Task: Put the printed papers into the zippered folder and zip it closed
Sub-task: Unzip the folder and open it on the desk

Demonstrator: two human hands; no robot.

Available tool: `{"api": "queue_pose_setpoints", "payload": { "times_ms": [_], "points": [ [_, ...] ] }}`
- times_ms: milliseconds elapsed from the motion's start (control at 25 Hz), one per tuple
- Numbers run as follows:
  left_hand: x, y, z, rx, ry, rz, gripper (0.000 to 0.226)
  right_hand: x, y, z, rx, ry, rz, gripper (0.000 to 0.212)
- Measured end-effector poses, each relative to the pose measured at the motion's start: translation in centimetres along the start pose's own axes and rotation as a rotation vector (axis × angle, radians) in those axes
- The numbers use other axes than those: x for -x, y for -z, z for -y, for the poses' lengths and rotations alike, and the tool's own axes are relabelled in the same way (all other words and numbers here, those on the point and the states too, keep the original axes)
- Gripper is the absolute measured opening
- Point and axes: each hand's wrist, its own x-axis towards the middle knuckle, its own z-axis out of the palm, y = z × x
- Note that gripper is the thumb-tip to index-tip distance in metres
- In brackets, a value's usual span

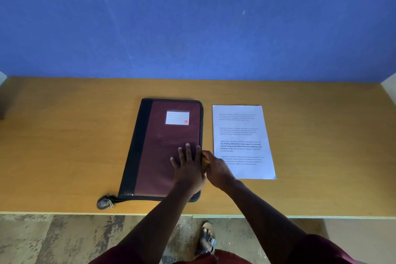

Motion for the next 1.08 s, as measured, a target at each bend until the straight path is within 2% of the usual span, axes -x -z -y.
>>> {"api": "queue_pose_setpoints", "payload": {
  "times_ms": [400, 560, 680, 760, 880, 1080],
  "points": [
    [0.7, 2.5, -0.2, -0.012, -0.023, 0.033, 0.098, 0.6, 0.9, 0.2, -0.054, 0.034, -0.003, 0.036],
    [1.3, 5.2, 0.0, 0.051, -0.067, 0.071, 0.084, 0.6, 0.6, 0.5, -0.013, 0.002, -0.004, 0.029],
    [2.2, 7.5, 0.2, 0.105, -0.063, 0.078, 0.077, 0.6, 0.4, 1.0, 0.022, -0.054, -0.006, 0.038],
    [2.9, 8.9, 0.5, 0.132, -0.056, 0.049, 0.077, 0.4, 0.1, 1.4, 0.047, -0.078, -0.029, 0.042],
    [3.8, 11.1, 1.5, 0.140, -0.064, -0.017, 0.080, 0.1, -0.6, 2.2, 0.083, -0.166, -0.046, 0.037],
    [4.8, 15.3, 5.5, 0.092, -0.076, -0.197, 0.077, -0.3, -1.9, 4.5, 0.106, -0.319, -0.090, 0.031]
  ]
}}
